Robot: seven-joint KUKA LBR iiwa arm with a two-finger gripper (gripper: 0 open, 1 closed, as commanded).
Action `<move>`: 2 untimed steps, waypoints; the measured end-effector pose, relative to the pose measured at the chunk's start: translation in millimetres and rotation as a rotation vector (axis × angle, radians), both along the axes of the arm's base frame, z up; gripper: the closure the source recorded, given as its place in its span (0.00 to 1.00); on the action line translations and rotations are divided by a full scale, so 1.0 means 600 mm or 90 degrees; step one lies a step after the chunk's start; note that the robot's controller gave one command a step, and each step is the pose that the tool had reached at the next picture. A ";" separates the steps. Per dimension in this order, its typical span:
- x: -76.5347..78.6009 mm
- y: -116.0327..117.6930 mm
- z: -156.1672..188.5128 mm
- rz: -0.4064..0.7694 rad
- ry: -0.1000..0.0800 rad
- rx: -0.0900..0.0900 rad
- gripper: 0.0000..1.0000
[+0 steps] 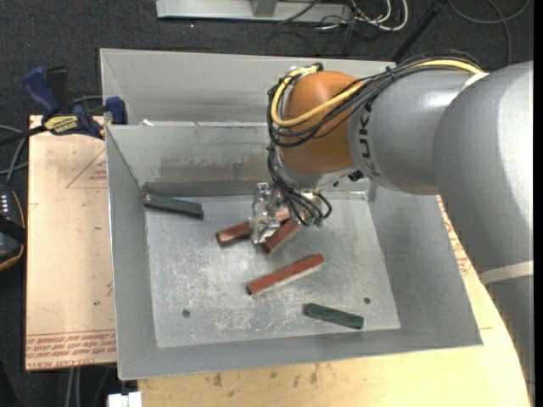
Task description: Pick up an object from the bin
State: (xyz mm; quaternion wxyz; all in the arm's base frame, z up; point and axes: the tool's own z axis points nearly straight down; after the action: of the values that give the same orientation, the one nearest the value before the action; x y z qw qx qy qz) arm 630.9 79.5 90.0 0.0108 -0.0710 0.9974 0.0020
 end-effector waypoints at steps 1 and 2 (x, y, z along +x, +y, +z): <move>0.013 0.018 0.206 0.021 0.011 -0.003 1.00; 0.013 0.018 0.206 0.021 0.011 -0.003 0.00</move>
Offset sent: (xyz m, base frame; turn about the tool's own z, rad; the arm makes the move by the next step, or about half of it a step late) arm 0.0000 0.0000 0.0000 0.0000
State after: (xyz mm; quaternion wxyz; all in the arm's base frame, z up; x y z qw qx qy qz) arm 638.7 90.2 213.3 0.0019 -0.0873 0.9962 0.0008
